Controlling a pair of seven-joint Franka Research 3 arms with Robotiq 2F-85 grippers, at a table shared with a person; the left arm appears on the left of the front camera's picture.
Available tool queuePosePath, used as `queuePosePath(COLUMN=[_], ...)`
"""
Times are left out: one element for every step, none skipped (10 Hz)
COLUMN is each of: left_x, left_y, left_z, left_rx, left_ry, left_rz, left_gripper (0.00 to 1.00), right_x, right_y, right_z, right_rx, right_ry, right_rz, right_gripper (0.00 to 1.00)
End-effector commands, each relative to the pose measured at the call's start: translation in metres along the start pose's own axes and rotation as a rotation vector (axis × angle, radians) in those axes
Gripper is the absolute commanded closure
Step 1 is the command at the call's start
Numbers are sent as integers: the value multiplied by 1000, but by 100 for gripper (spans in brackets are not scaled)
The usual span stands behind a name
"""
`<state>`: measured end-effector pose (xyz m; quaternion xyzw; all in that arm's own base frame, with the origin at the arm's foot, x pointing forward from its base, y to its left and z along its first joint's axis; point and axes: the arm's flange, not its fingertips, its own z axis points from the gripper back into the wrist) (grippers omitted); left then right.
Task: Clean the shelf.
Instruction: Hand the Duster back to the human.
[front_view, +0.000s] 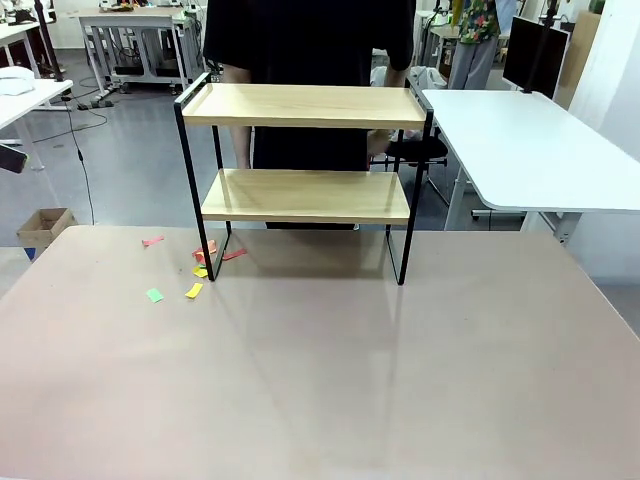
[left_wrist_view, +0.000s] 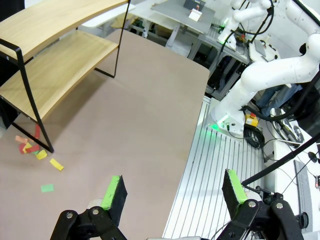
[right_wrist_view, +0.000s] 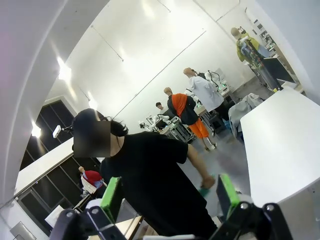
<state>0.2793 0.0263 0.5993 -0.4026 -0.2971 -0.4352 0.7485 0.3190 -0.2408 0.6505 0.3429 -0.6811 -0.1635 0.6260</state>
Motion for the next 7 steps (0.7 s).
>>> queuePosePath(left_x=[4, 4, 4, 4, 4, 4, 4], left_y=[-2, -2, -2, -2, -2, -2, -2], left_z=[0, 0, 0, 0, 0, 0, 0], left_rx=[-9, -9, -9, -9, -9, -9, -9], left_ry=[-13, -13, -13, -13, -13, -13, -13], left_rz=[2, 2, 2, 2, 2, 2, 2], left_gripper=[0, 0, 0, 0, 0, 0, 0], right_x=[-2, -2, -2, -2, -2, -2, -2], right_y=[1, 1, 1, 1, 1, 1, 1], right_z=[1, 1, 1, 1, 1, 1, 1], right_rx=[-9, -9, -9, -9, -9, -9, -9], right_ry=[-1, -1, -1, -1, -1, -1, -1], right_rz=[3, 3, 3, 3, 3, 3, 3], right_gripper=[0, 0, 0, 0, 0, 0, 0])
